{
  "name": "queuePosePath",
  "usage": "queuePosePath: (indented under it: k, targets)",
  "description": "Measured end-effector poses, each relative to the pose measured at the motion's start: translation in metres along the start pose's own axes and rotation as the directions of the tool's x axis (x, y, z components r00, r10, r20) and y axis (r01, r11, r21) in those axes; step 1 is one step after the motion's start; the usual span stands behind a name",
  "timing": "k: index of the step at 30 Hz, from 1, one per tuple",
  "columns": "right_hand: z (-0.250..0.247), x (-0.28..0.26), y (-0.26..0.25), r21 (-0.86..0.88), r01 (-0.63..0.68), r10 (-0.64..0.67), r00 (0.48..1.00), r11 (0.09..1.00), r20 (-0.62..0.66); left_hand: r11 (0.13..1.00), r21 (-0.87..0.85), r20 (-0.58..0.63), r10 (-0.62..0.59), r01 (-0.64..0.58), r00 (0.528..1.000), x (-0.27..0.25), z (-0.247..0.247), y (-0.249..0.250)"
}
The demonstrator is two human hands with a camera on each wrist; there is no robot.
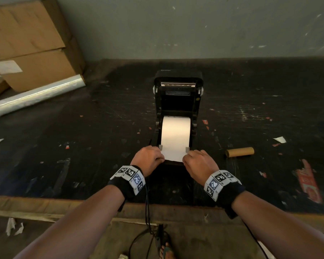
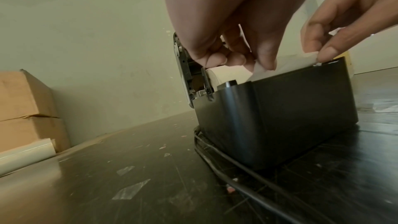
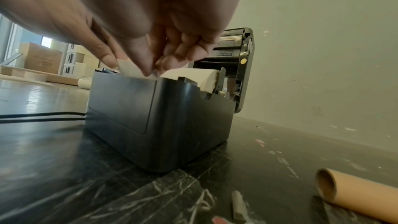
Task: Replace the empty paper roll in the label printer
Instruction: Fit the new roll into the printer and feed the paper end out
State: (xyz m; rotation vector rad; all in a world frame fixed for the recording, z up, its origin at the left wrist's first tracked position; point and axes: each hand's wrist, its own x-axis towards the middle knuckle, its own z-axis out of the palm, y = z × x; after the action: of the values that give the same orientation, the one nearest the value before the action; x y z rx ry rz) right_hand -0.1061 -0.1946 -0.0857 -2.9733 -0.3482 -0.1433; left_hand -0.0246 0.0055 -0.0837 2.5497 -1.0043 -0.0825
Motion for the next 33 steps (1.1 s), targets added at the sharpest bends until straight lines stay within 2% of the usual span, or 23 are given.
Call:
queuePosePath:
  k: [5, 12, 17, 33]
  targets:
    - [-0.003, -0.005, -0.003, 0.011, 0.016, -0.016, 1.0, 1.0, -0.001, 1.0, 0.007, -0.008, -0.016, 0.016, 1.0, -0.009, -0.003, 0.004]
    - [-0.007, -0.014, -0.008, 0.019, 0.029, -0.031, 0.997, 0.999, 0.071, 0.999, 0.011, 0.048, -0.031, 0.03, 0.998, -0.022, -0.004, 0.011]
    - [-0.01, -0.023, -0.011, 0.029, 0.028, -0.03, 0.994, 0.999, 0.103, 1.0, 0.001, 0.044, -0.015, 0.015, 0.999, -0.034, -0.004, 0.016]
    - [-0.009, -0.049, -0.02, 0.117, 0.007, -0.014, 0.998, 0.993, 0.057, 0.999, -0.019, -0.006, -0.046, 0.046, 0.999, -0.063, 0.009, 0.032]
